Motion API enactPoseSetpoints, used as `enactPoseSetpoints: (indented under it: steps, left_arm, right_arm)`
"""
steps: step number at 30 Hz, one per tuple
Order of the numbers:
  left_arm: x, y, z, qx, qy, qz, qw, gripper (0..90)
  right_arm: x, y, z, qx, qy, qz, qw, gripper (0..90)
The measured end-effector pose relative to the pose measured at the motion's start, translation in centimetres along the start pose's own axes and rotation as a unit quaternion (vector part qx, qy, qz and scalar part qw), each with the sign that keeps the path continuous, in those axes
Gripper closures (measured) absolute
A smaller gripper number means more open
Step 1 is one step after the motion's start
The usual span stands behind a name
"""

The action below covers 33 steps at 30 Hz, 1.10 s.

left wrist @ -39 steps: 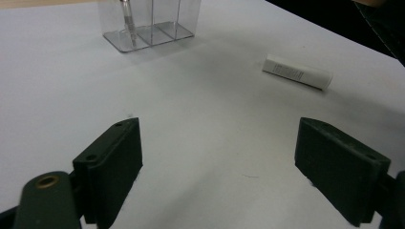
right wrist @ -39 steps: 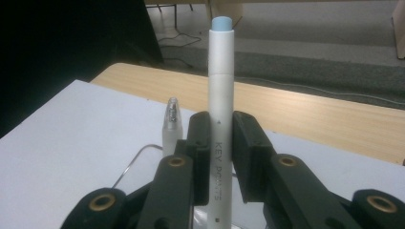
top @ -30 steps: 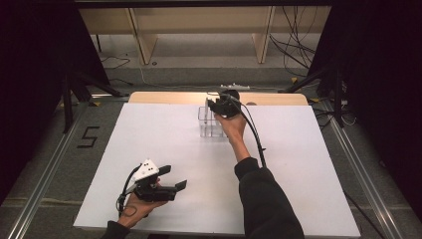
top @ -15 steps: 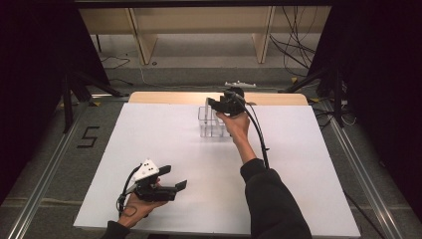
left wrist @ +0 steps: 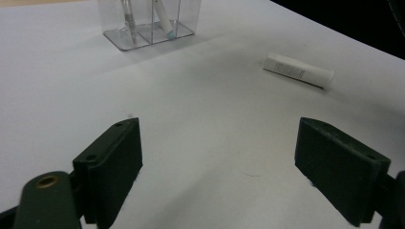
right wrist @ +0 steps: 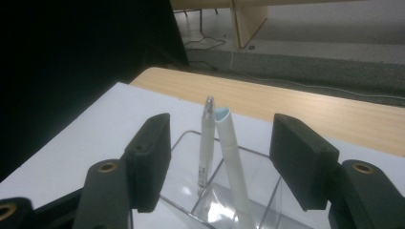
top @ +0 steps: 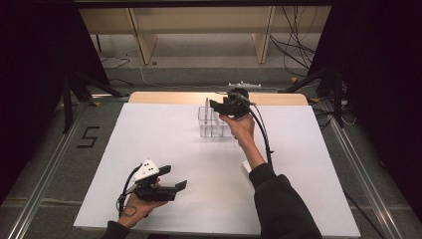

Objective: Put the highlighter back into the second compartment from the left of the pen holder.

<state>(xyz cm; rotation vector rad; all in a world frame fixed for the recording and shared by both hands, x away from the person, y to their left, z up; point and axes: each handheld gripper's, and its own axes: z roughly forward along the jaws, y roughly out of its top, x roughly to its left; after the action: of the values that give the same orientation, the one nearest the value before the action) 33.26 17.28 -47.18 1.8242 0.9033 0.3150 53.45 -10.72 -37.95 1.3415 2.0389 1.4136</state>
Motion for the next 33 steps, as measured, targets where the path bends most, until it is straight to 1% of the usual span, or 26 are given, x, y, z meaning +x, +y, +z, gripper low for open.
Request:
enactPoseSetpoints:
  steps: [6,10,16,22,29,33]
  left_arm:
    - [0.0,0.0,0.0,0.0,0.0,-0.001,1.0,16.0]
    - [0.0,0.0,0.0,0.002,0.001,0.001,1.0,15.9]
    - [0.0,0.0,0.0,0.001,0.001,-0.001,1.0,16.0]
    - [0.1,0.0,0.0,0.001,0.001,0.0,1.0,16.0]
    - [0.1,-0.1,0.1,0.002,0.002,-0.001,1.0,15.9]
    - [0.1,-0.1,0.1,0.001,0.002,-0.002,1.0,15.9]
  right_arm:
    - [-0.1,-0.3,-0.9,0.006,0.007,-0.004,1.0,38.5]
    - [-0.1,-0.5,-1.7,0.005,0.005,-0.015,0.9999,37.3]
    - [-0.3,-0.8,-2.8,0.004,0.011,-0.013,0.9998,35.9]
    - [-0.1,-1.3,-3.8,0.01,0.01,-0.025,0.9996,35.0]
    - [-0.4,-2.1,-4.8,0.018,0.016,-0.023,0.9995,34.1]
    - [-0.6,-2.5,-5.5,0.018,0.013,-0.025,0.9994,33.8]
